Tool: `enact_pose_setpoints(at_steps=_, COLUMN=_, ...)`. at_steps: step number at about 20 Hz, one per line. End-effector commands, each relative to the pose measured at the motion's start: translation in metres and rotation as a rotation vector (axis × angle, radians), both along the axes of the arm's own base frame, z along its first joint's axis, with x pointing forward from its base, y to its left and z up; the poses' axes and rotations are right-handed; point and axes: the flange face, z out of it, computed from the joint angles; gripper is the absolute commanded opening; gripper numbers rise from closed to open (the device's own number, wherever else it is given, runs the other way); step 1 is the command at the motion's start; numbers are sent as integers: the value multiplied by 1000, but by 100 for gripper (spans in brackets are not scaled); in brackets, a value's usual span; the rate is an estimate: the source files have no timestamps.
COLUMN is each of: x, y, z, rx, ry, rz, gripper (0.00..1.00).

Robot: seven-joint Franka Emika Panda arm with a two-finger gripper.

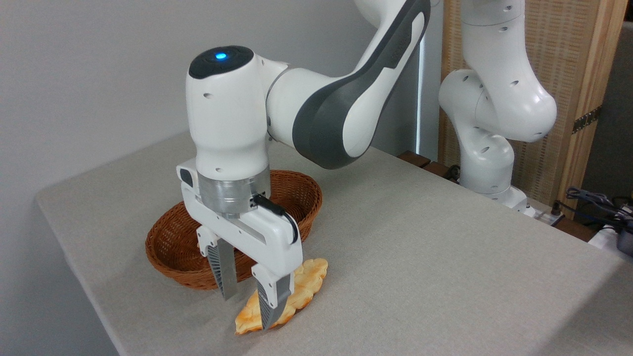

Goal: Put bread into the basket
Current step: 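Move the open gripper over the leaf-shaped bread and lower around it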

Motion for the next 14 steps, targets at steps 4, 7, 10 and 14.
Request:
enact_pose_setpoints(at_steps=4, x=-5, y=10, z=-12, rx=15, ry=9, rz=-24, gripper=100)
enact_pose_setpoints(at_steps=7, x=-3, y=6, z=-20, rx=15, ry=23, rz=-30, gripper=100)
enact_pose_setpoints(at_steps=10, x=-3, y=2, z=-23, rx=14, ry=27, rz=-36, gripper=100)
enact_pose_setpoints(at_steps=14, x=-2, y=0, z=-26, rx=14, ry=34, rz=-41, gripper=100)
